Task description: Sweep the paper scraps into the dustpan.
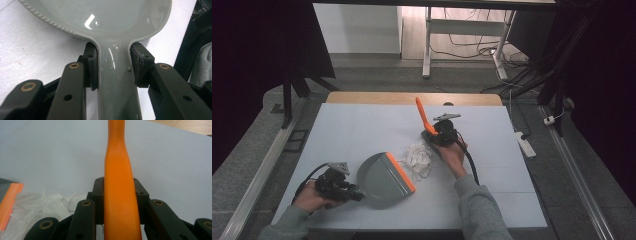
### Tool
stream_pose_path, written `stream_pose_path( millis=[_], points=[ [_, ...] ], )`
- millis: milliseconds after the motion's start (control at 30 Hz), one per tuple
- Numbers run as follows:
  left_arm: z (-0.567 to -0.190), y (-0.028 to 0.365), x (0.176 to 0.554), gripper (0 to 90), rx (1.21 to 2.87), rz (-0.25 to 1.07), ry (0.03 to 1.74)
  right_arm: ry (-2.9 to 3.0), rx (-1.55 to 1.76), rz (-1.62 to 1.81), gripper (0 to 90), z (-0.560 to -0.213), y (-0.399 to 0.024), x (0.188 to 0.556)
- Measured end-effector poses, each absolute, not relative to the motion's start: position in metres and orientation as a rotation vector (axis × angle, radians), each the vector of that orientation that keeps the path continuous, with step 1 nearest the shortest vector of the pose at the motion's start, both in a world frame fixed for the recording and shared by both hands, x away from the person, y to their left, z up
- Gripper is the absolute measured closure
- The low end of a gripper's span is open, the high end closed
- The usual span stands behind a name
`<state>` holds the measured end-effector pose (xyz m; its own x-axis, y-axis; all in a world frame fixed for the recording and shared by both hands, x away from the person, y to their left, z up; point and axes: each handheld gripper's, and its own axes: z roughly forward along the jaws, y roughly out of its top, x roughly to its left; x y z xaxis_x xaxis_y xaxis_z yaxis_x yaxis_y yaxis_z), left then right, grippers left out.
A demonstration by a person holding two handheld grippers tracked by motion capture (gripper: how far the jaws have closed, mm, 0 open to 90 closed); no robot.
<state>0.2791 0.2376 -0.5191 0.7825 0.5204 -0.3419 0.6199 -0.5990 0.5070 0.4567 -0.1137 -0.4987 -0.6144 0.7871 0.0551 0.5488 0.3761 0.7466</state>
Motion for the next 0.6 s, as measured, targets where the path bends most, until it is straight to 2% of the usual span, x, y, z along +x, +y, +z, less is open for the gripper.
stream_pose_path(
  millis=[600],
  points=[
    [-0.519,0.236,0.279,61.7,2.351,-0.214,0.852,2.361,1.104,1.125,69.7,-0.502,-0.095,0.434]
  ],
)
